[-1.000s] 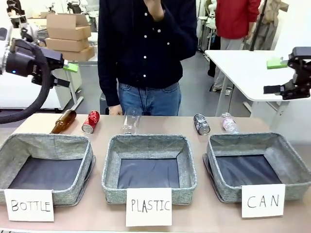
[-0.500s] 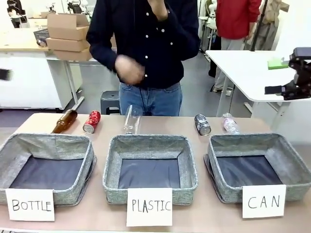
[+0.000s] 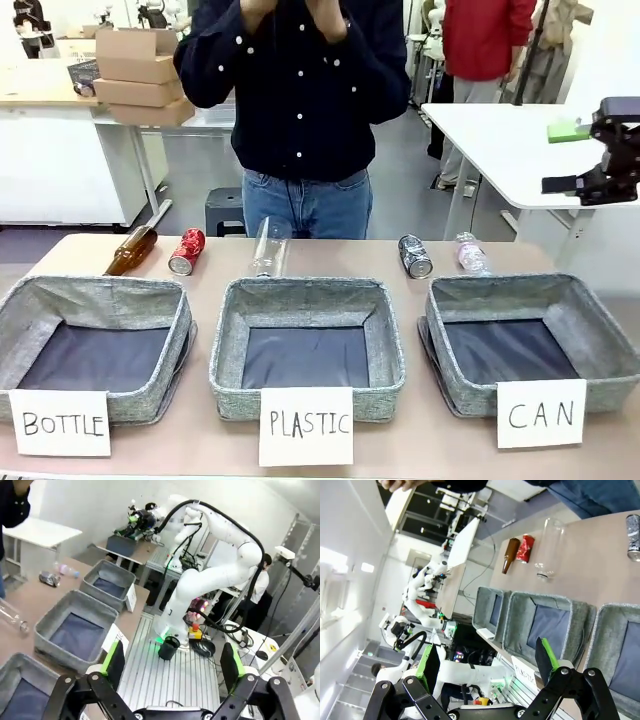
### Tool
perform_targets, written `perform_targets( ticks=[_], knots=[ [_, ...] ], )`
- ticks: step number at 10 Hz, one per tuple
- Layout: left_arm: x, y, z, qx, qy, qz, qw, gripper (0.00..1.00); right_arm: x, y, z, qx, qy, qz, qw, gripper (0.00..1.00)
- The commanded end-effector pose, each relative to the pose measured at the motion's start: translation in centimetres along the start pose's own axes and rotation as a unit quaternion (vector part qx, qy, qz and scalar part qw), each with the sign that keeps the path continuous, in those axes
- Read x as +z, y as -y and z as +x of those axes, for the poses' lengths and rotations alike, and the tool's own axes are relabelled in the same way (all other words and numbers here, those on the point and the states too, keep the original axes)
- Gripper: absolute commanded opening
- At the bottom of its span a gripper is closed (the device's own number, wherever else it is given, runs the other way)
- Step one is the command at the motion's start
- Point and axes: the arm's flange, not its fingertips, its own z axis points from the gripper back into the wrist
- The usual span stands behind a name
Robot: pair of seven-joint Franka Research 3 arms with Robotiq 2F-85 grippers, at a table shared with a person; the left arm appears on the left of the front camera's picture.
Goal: Sort the can waste into the basket.
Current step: Pick up the can waste from the table and place it in the right Fabric basket.
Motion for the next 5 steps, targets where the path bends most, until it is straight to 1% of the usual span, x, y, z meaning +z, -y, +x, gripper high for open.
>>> perform_targets(
  ticks=[1, 5],
  knots=[
    [-0.26, -0.32, 0.76, -0.007, -0.009, -0.017, 1.000, 1.00, -0.25, 0.00, 0.35, 0.014, 0.005, 0.012, 1.000, 1.00],
    [-0.26, -0.32, 0.76, -0.007, -0.009, -0.017, 1.000, 1.00, -0.25, 0.00, 0.35, 0.014, 0.005, 0.012, 1.000, 1.00]
  ],
)
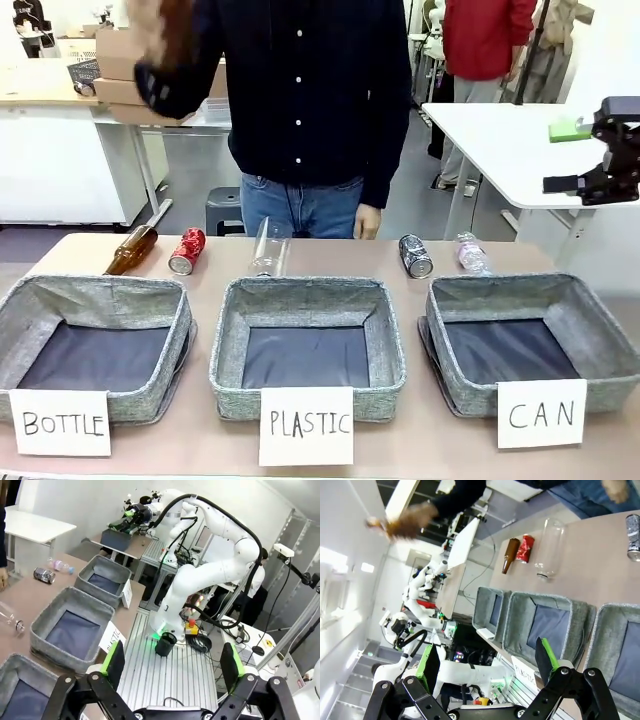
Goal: Sort the can waste into the basket.
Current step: Pick up the can waste from the table and place it in the right Fabric basket.
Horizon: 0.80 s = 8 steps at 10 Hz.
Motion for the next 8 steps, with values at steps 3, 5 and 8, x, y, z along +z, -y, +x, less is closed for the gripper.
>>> perform_targets(
  ticks=[3, 5, 8],
  knots=[
    [0.26, 0.34, 0.11, -0.008, 0.004, -0.003, 1.000, 1.00, -0.30, 0.00, 0.36, 0.014, 0.005, 0.012, 1.000, 1.00],
    [0.26, 0.34, 0.11, -0.008, 0.004, -0.003, 1.000, 1.00, -0.30, 0.00, 0.36, 0.014, 0.005, 0.012, 1.000, 1.00],
    [0.26, 0.34, 0.11, -0.008, 0.004, -0.003, 1.000, 1.00, -0.30, 0.00, 0.36, 0.014, 0.005, 0.012, 1.000, 1.00]
  ],
)
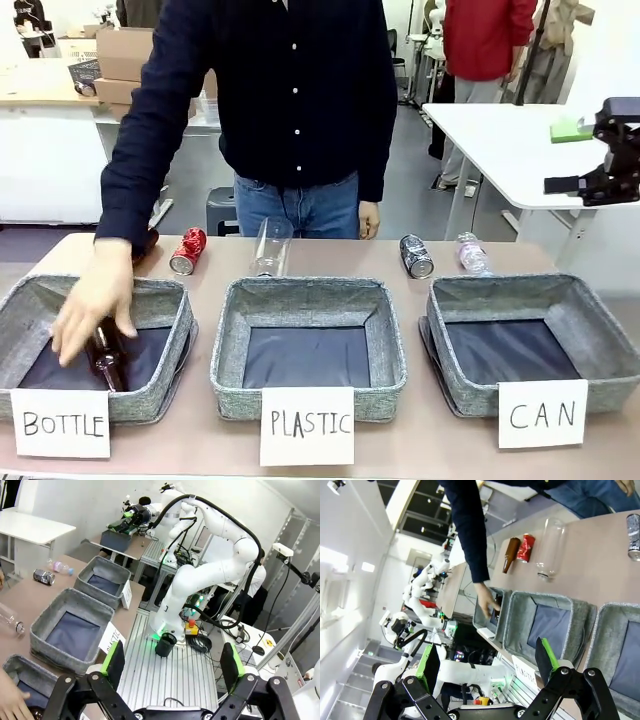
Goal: Sort the can waste into the basket.
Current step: Pick up the can waste from the table and place it in the right Fabric basket.
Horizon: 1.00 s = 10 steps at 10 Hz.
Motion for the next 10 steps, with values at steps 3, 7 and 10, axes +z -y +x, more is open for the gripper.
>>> perform_targets(
  ticks=[3, 7, 10],
  knots=[
    [0.2, 0.2, 0.1, -0.005, 0.002, -0.002, 1.000, 1.00, -0.3, 0.0, 0.4, 0.014, 0.007, 0.011, 1.000, 1.00],
    [-0.9, -3.2, 3.0, 0.076, -0.048, 0.025, 0.996, 1.00, -0.3, 0.0, 0.4, 0.014, 0.007, 0.011, 1.000, 1.00],
    [-6.9, -18.0, 10.9, 0.273, -0.216, 0.097, 0.932, 1.00, -0.3, 0.0, 0.4, 0.014, 0.007, 0.011, 1.000, 1.00]
  ],
)
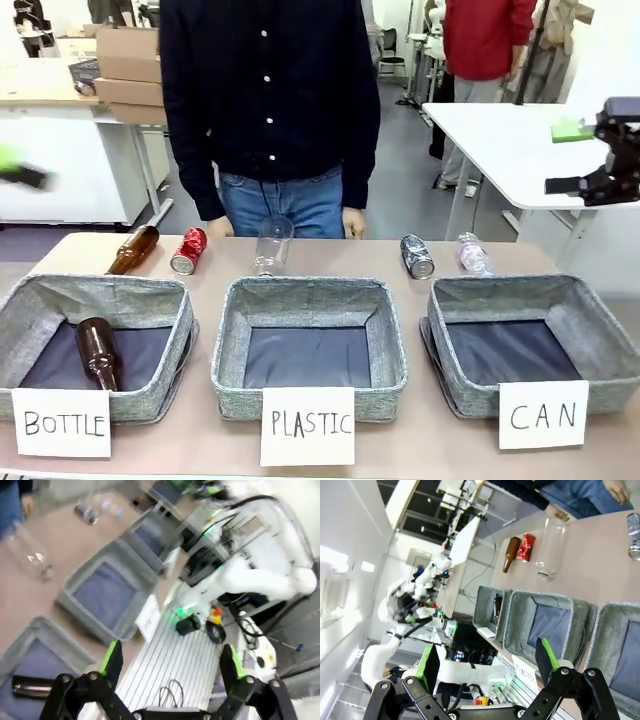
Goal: Sort the can waste into the basket.
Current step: Pick up the can waste from the table and place it in the right Fabric basket.
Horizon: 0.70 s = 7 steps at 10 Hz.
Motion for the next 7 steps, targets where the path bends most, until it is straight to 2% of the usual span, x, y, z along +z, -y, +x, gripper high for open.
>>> perform_targets(
  ticks=[1, 2, 4, 5, 6, 7],
  knots=[
    [-1.2, -6.3, 7.8, 0.137, -0.141, 0.042, 0.980, 1.00, -0.3, 0.0, 0.4, 0.014, 0.007, 0.010, 1.000, 1.00],
    [-3.4, -9.6, 9.6, 0.170, -0.165, 0.064, 0.969, 1.00, -0.3, 0.0, 0.4, 0.014, 0.007, 0.010, 1.000, 1.00],
    [-8.7, -16.2, 11.4, 0.233, -0.192, 0.178, 0.937, 1.00, -0.3, 0.0, 0.4, 0.014, 0.007, 0.010, 1.000, 1.00],
    [-10.2, -19.2, 11.8, 0.253, -0.203, 0.198, 0.925, 1.00, -0.3, 0.0, 0.4, 0.014, 0.007, 0.010, 1.000, 1.00],
    [-11.4, -21.3, 12.2, 0.245, -0.173, 0.220, 0.928, 1.00, -0.3, 0.0, 0.4, 0.014, 0.007, 0.010, 1.000, 1.00],
    [-10.5, -18.4, 10.6, 0.220, -0.184, 0.199, 0.937, 1.00, -0.3, 0.0, 0.4, 0.014, 0.007, 0.010, 1.000, 1.00]
  ],
)
